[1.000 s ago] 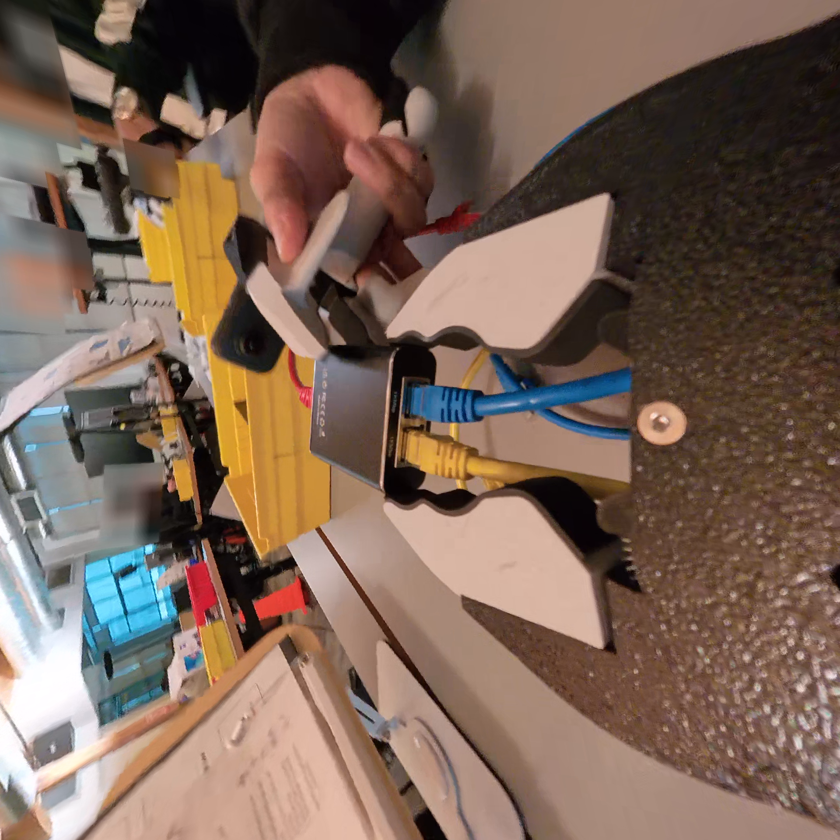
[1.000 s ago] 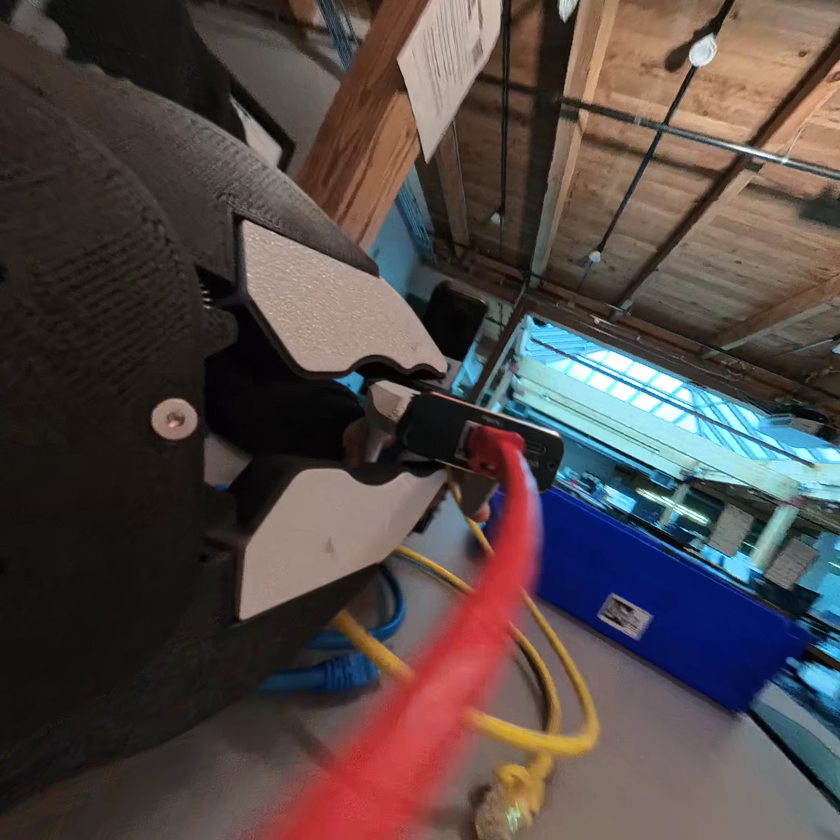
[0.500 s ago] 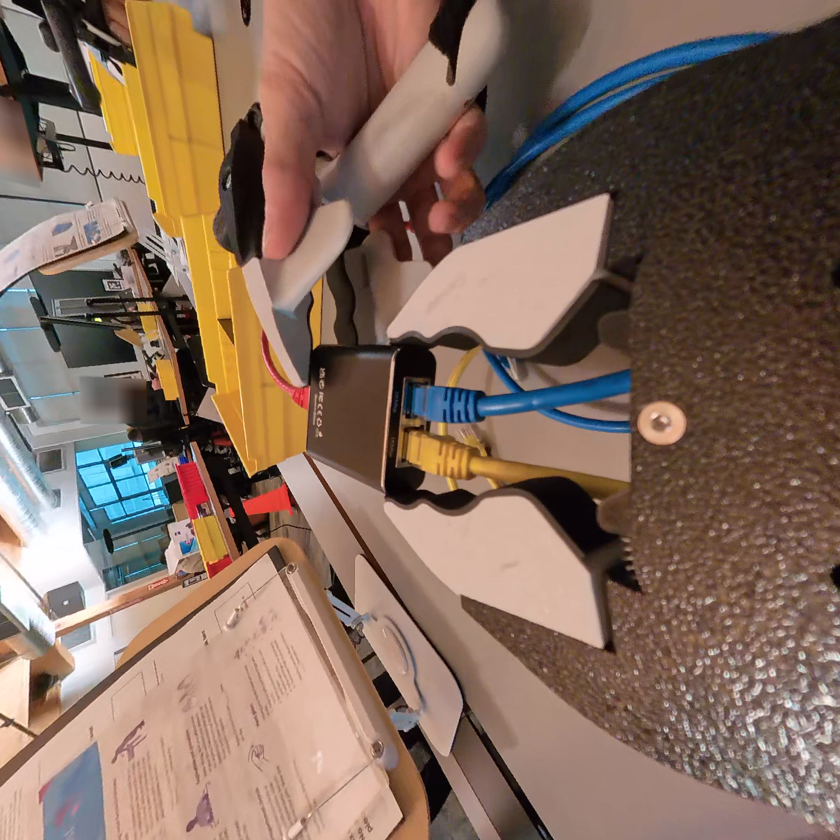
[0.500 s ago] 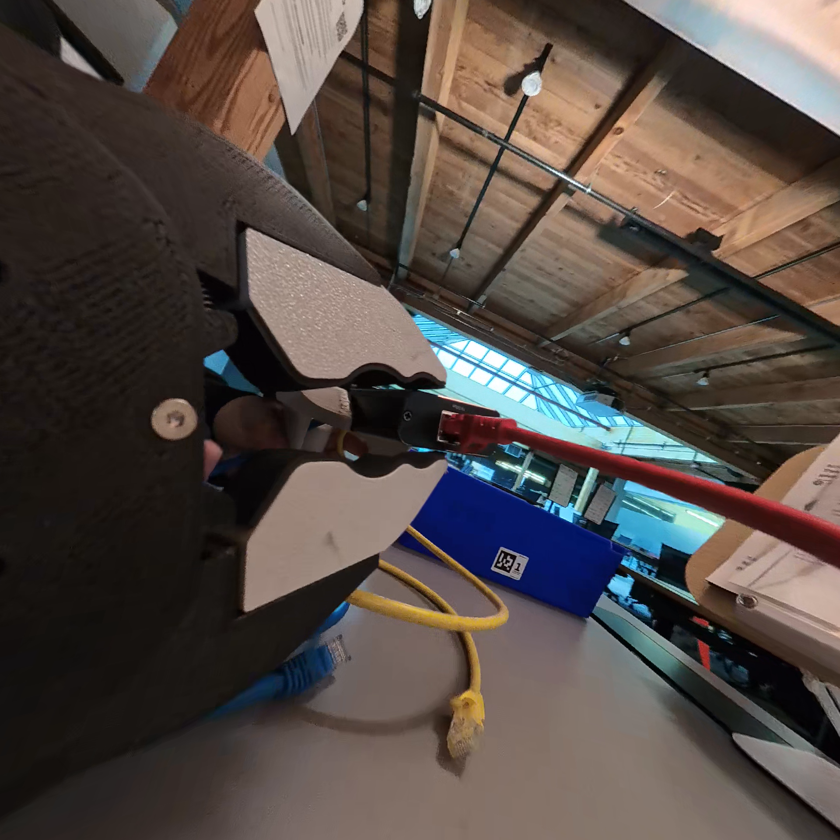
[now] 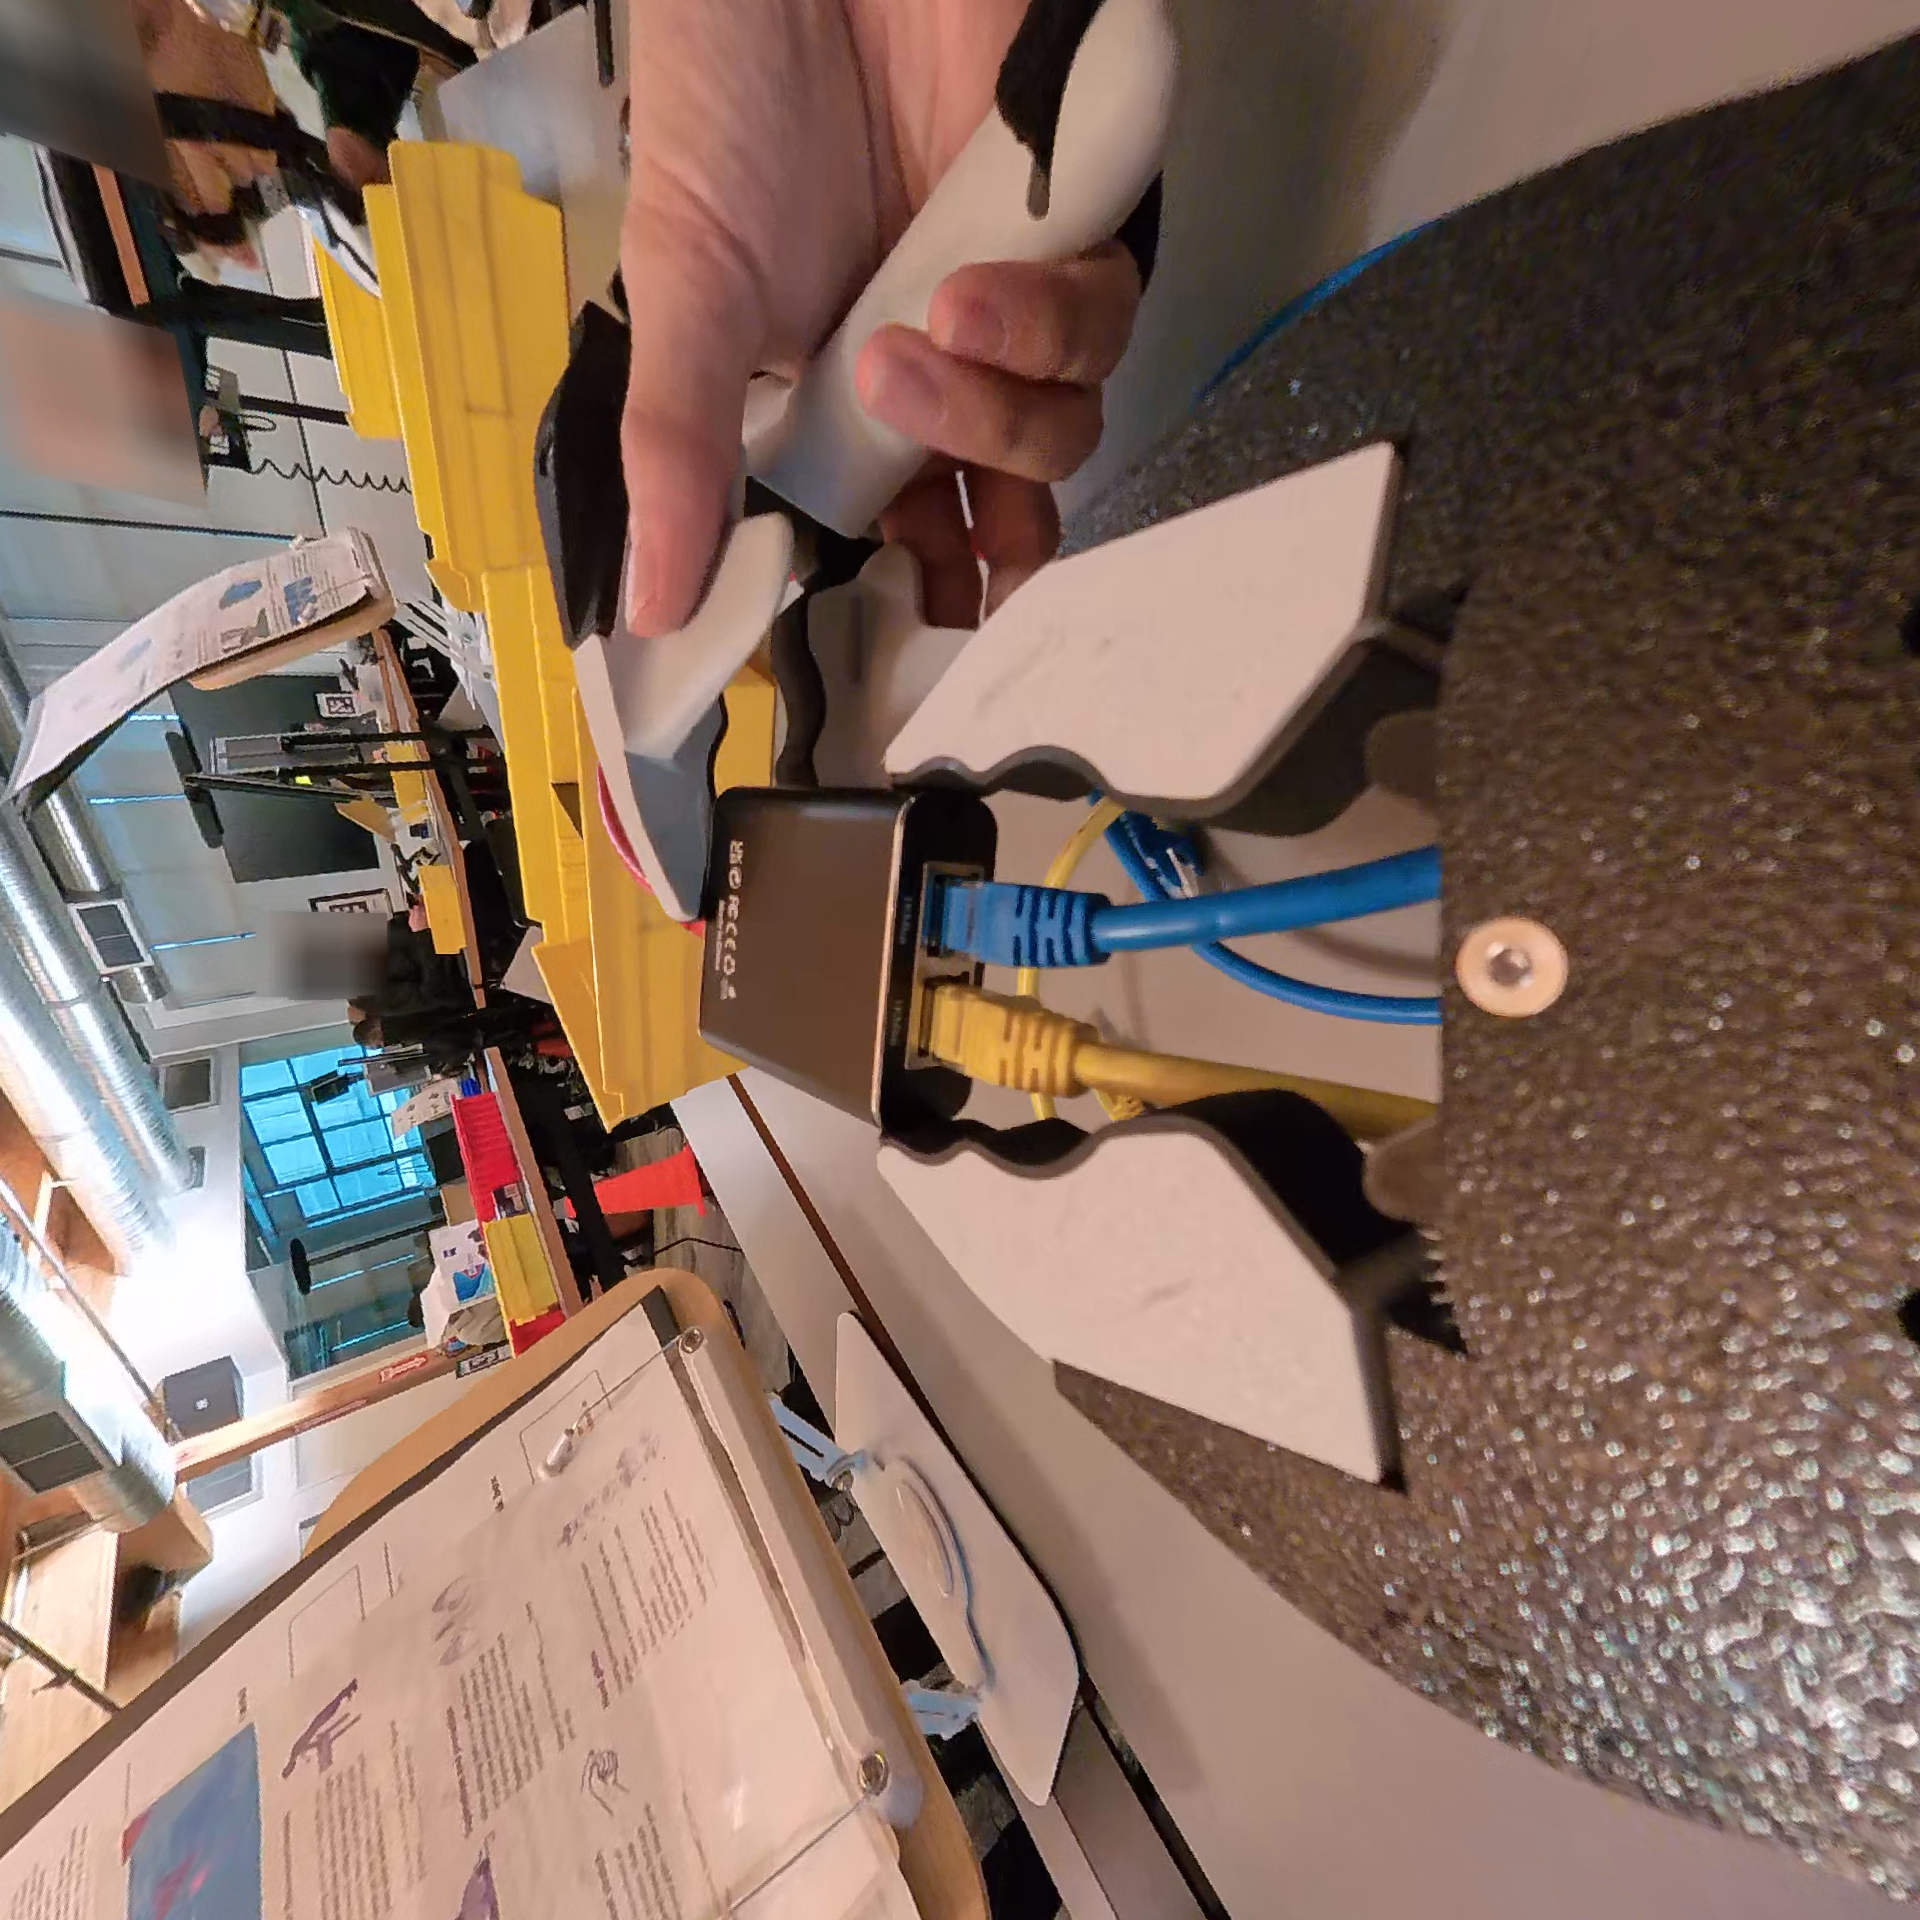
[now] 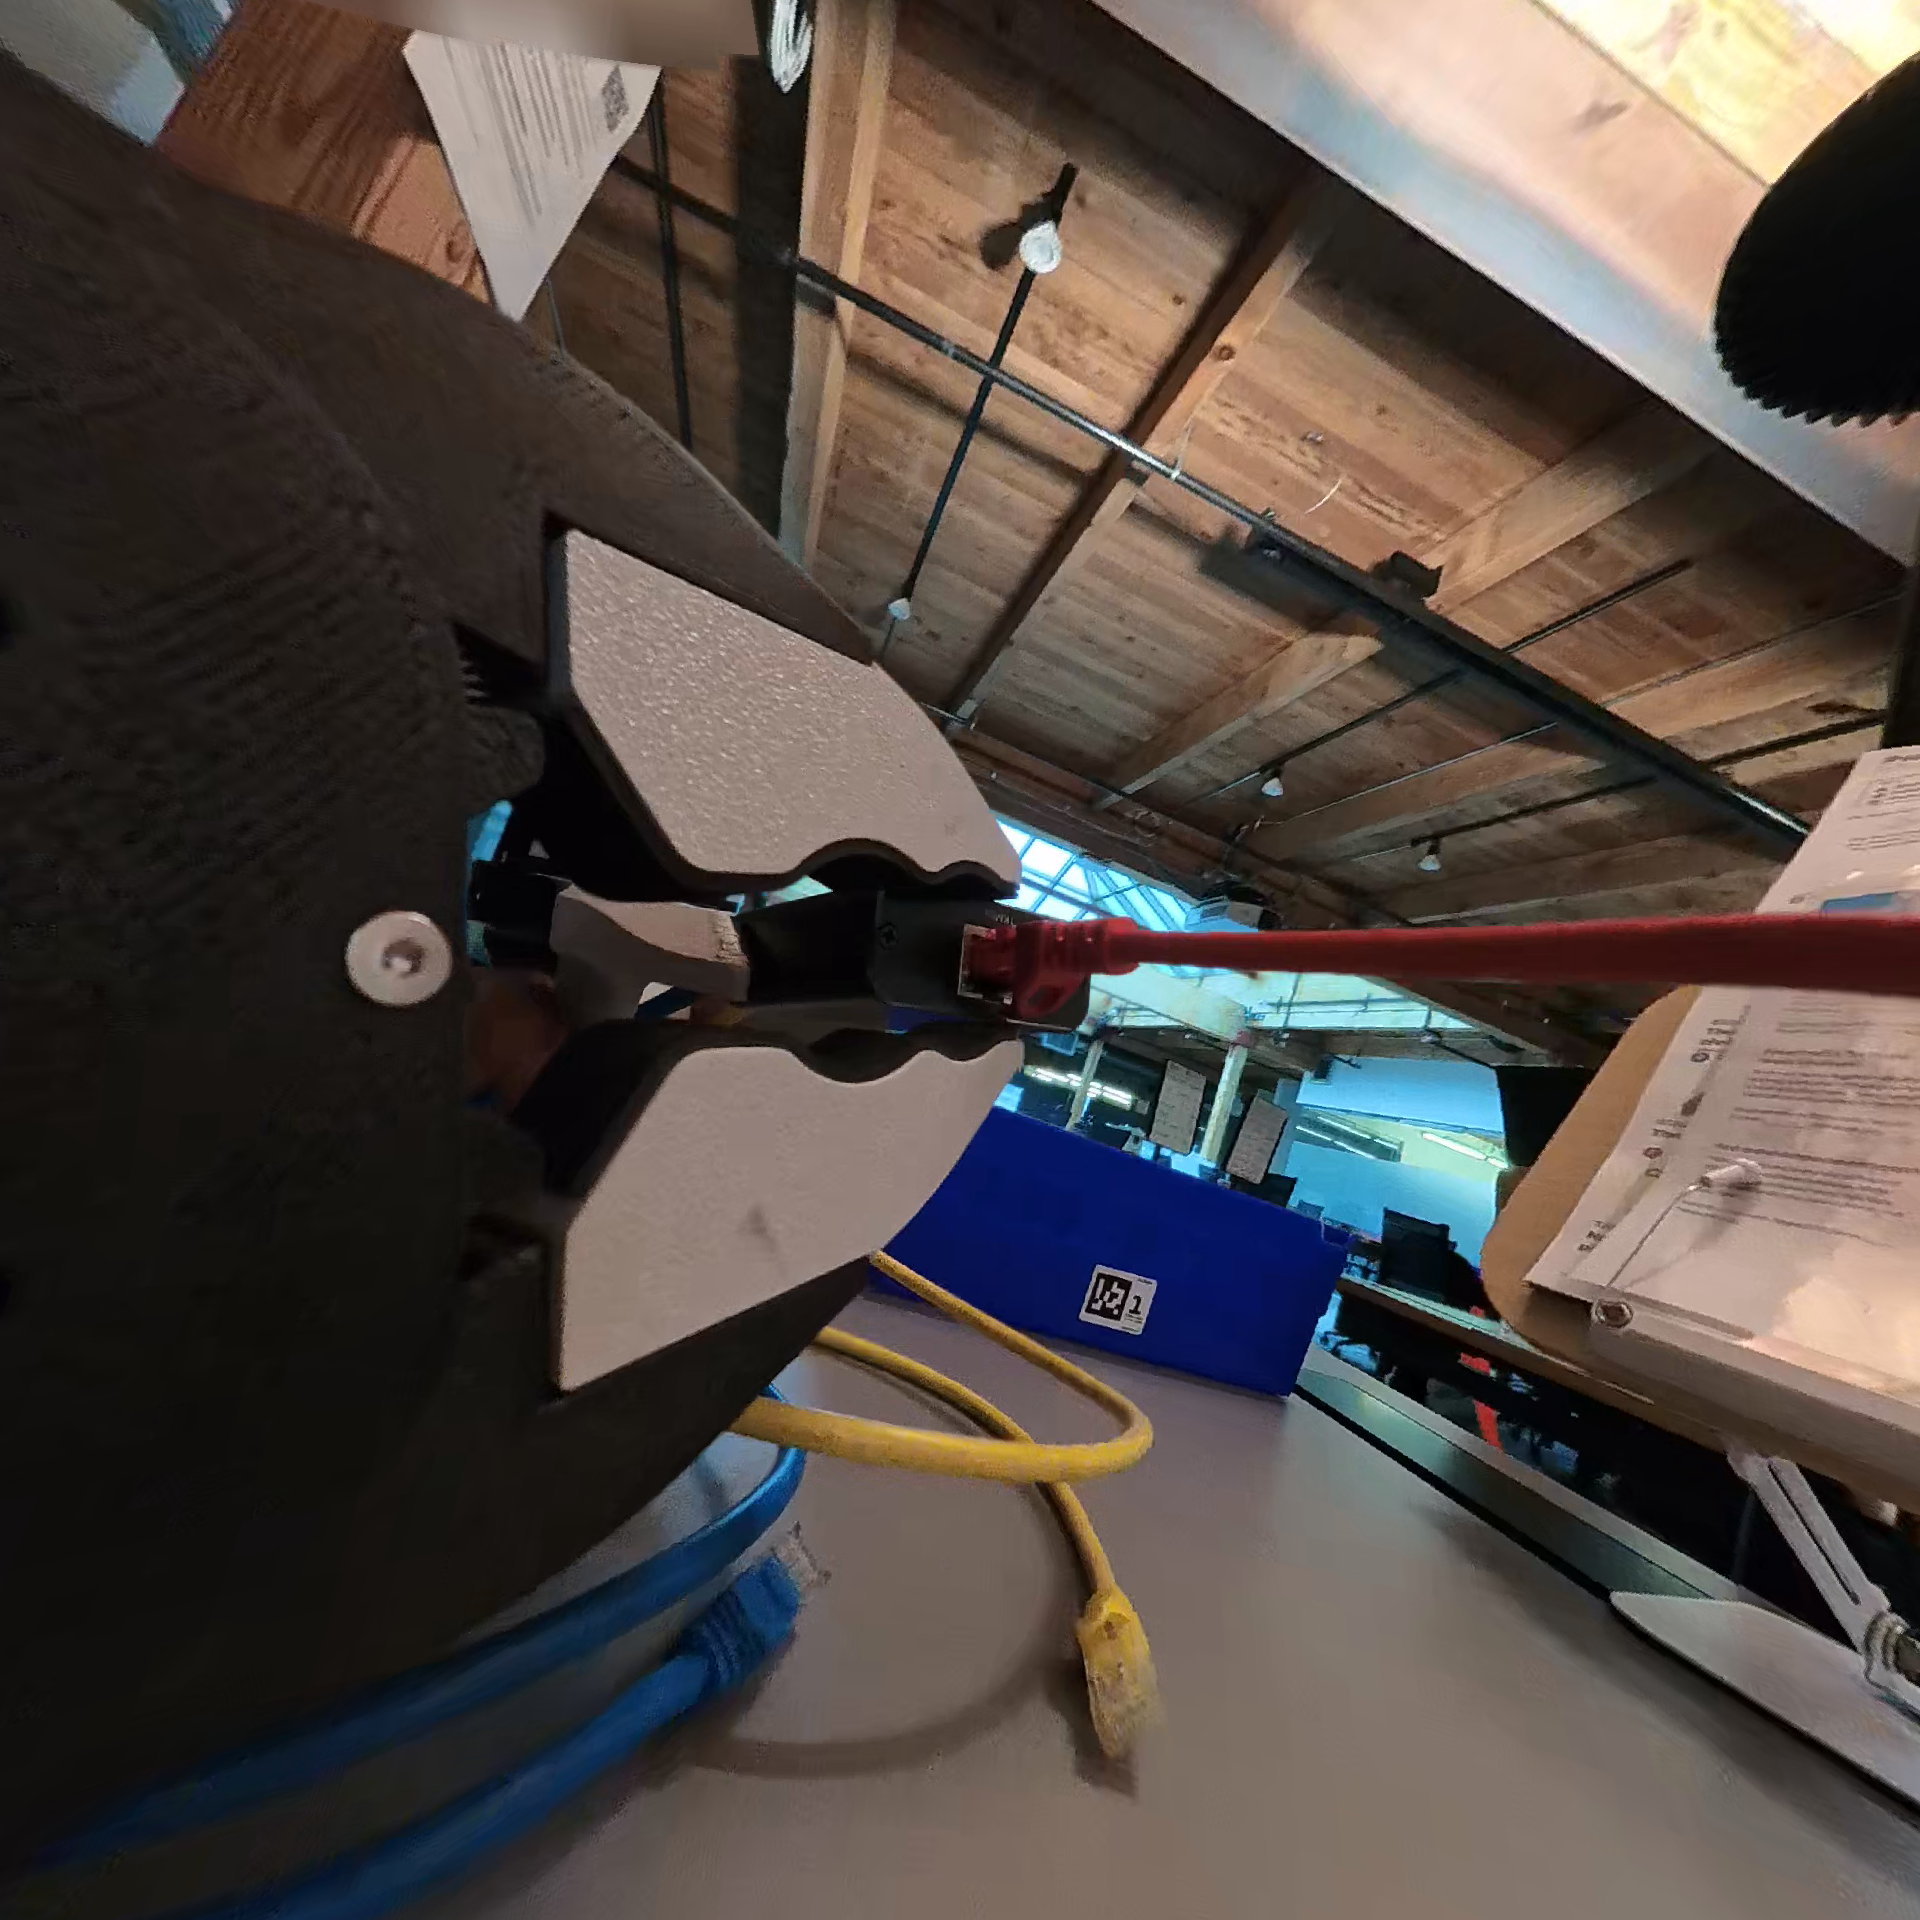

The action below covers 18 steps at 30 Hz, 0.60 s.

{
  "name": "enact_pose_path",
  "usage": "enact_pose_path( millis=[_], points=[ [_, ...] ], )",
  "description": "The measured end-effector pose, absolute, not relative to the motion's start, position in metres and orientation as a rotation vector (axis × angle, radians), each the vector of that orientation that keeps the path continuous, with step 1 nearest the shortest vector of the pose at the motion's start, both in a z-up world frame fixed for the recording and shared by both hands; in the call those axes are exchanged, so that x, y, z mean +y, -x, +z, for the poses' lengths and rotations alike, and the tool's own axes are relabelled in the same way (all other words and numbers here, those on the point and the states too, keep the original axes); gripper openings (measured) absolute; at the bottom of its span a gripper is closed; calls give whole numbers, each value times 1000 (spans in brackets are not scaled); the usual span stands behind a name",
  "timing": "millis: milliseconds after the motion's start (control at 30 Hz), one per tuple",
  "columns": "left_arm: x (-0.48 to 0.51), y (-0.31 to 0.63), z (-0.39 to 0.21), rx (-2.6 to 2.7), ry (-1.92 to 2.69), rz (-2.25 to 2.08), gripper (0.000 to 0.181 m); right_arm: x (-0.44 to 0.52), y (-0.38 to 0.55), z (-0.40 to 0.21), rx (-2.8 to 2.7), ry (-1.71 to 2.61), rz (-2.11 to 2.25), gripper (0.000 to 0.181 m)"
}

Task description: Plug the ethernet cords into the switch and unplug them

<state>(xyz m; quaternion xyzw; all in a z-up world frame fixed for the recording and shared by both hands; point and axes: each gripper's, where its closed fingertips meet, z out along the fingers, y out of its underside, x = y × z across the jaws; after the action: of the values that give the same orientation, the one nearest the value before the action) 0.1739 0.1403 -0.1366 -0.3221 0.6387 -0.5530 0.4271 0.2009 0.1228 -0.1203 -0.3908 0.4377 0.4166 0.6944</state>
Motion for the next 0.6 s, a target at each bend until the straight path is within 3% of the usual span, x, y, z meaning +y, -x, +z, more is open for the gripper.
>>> enact_pose_path(
  millis=[600],
  points=[
    [124,-177,-137,1613,783,-1294,60,106,-209,-124,1052,734,936,16]
  ],
)
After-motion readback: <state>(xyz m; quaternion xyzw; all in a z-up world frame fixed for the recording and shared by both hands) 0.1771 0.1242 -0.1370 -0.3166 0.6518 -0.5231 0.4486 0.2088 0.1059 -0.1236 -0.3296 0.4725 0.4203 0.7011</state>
